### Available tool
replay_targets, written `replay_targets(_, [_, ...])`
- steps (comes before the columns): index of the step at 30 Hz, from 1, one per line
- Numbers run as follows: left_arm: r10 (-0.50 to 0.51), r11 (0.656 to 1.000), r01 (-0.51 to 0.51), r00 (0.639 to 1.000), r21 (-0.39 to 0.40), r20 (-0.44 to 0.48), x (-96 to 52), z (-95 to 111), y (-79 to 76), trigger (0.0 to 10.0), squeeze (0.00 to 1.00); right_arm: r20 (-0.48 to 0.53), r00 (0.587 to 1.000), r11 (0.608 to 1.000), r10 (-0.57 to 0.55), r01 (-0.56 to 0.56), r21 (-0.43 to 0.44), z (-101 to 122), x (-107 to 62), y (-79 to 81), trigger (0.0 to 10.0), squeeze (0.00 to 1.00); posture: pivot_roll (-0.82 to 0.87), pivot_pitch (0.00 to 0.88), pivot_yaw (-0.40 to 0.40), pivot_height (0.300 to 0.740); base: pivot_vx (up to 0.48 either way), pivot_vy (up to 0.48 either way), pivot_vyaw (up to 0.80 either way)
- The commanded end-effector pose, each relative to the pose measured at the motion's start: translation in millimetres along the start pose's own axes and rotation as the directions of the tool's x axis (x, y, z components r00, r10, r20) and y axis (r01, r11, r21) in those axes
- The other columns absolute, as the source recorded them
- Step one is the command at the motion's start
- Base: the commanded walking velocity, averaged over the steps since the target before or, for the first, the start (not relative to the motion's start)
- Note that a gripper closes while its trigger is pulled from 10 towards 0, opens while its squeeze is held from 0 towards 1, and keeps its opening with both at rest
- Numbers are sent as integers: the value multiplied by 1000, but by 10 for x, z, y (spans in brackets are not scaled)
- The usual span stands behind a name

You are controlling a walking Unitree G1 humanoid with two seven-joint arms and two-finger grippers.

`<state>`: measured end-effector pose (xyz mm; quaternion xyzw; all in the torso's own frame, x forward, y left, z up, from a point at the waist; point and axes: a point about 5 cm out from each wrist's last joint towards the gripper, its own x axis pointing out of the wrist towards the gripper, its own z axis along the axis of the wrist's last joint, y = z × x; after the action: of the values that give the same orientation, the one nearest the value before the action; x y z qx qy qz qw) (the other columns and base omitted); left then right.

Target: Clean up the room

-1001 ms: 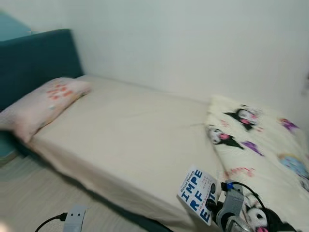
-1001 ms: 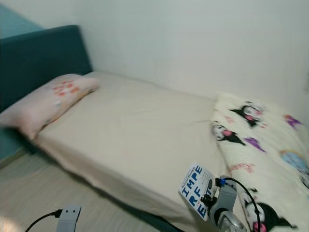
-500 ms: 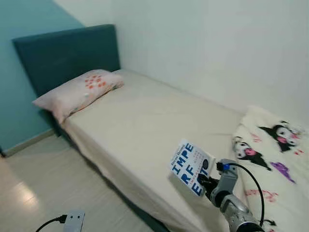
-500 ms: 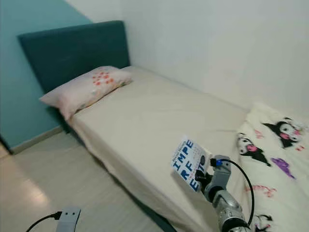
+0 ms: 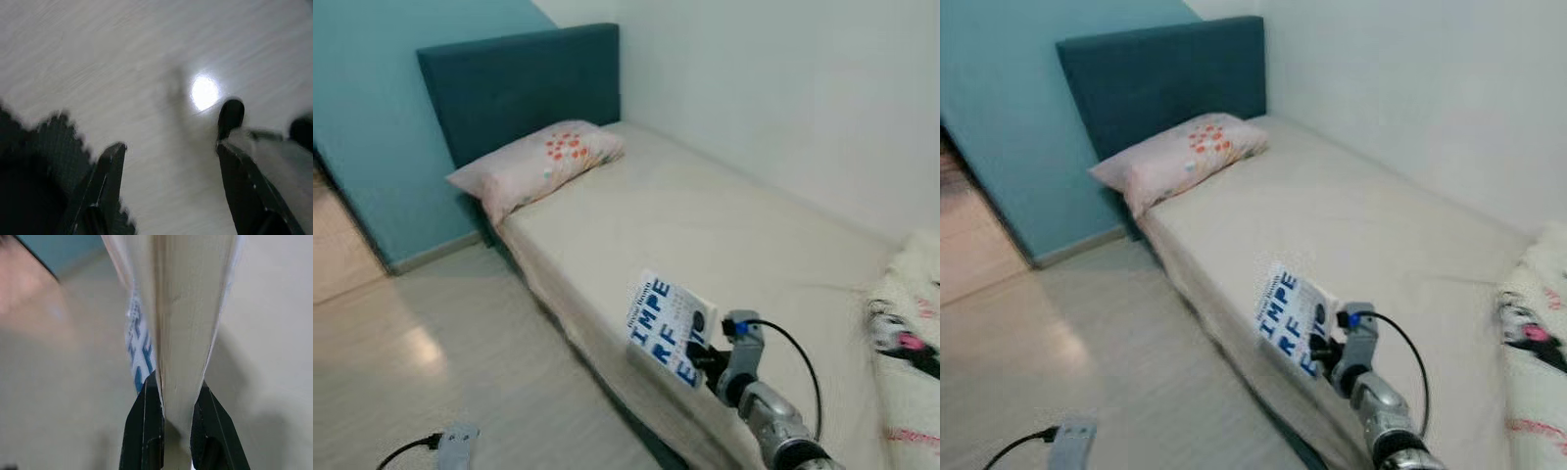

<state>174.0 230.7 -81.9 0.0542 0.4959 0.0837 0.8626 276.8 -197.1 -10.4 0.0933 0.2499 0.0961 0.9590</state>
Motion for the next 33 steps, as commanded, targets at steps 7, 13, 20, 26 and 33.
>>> replay_targets(7, [-16, 1000, 16, 1000, -10, -12, -3, -40, -31, 10000, 0, -109, 973, 978, -203, 207, 33, -306, -162, -195, 10000, 0, -88, 0, -39, 740, 211, 0, 546])
replay_targets(13, [-16, 1000, 16, 1000, -4, -12, -1, -26, -31, 10000, 0, -141, 968, 978, -207, 204, -31, -402, -224, -224, 10000, 0, -93, 0, -38, 740, 480, 0, 267])
replay_targets(20, [-15, 1000, 15, 1000, -2, -10, -1, -18, -21, 10000, 0, -125, 967, 975, -220, 220, -12, -389, -213, -214, 10000, 0, -93, 0, -39, 740, 480, 0, 796])
replay_targets(26, [-17, 1000, 17, 1000, 7, -11, -1, -19, -4, 10000, 0, -126, 960, 968, -250, 252, 1, -330, -171, -211, 10000, 0, -92, 0, -38, 740, 480, 0, 0])
replay_targets(33, [-20, 1000, 20, 1000, 15, -12, -2, -26, 0, 10000, 0, -118, 959, 966, -259, 259, -11, -301, -165, -223, 10000, 0, -93, 0, -43, 740, 480, 0, 0])
